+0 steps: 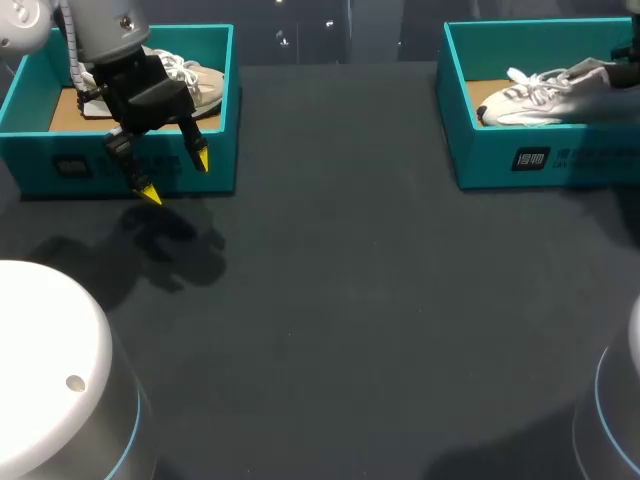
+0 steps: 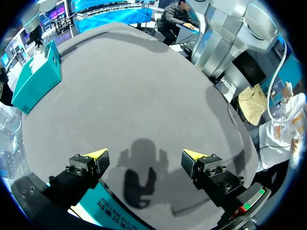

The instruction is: Take the shoe out of the shoebox, open the shoe tongue, remove and reinsert the insole, then place the shoe into the shoebox

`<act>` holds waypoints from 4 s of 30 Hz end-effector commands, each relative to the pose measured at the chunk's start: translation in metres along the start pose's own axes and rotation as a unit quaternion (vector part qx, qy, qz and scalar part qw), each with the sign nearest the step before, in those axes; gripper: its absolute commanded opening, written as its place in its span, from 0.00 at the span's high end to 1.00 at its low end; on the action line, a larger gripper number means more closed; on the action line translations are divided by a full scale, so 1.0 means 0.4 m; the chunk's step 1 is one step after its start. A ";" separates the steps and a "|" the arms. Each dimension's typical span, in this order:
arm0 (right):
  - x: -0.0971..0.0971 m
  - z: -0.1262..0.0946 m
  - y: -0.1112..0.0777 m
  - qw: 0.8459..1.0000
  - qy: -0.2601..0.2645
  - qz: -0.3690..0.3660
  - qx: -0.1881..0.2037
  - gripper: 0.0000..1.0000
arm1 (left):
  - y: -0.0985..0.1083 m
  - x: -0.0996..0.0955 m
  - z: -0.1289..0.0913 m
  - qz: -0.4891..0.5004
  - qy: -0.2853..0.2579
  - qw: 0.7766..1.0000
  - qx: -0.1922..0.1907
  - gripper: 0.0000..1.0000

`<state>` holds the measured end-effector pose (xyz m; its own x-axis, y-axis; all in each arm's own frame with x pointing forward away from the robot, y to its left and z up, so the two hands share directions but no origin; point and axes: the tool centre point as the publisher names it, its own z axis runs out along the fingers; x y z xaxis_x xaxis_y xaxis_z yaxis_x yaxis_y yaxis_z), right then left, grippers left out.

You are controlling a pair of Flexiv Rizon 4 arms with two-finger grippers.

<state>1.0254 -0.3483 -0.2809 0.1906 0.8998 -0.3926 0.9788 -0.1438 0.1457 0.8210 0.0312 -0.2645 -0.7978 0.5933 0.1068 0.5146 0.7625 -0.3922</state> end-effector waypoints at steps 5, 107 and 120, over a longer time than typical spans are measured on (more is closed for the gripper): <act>0.025 0.028 -0.007 1.000 0.008 -0.008 0.004 1.00 | 0.000 0.000 -0.001 0.000 0.000 1.000 -0.001 0.00; 0.049 -0.150 -0.069 0.986 0.158 -0.052 0.011 0.00 | 0.000 0.000 -0.001 0.000 0.000 1.000 -0.001 0.00; 0.080 -0.267 -0.140 0.980 0.176 -0.087 0.022 0.00 | 0.000 0.000 -0.001 0.000 0.000 1.000 -0.001 0.00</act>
<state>0.9780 -0.2687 -0.2073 -0.0087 0.9975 -0.0701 0.9987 0.0121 0.0493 0.8210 0.0312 -0.2645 -0.7979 0.5933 0.1068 0.5145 0.7625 -0.3922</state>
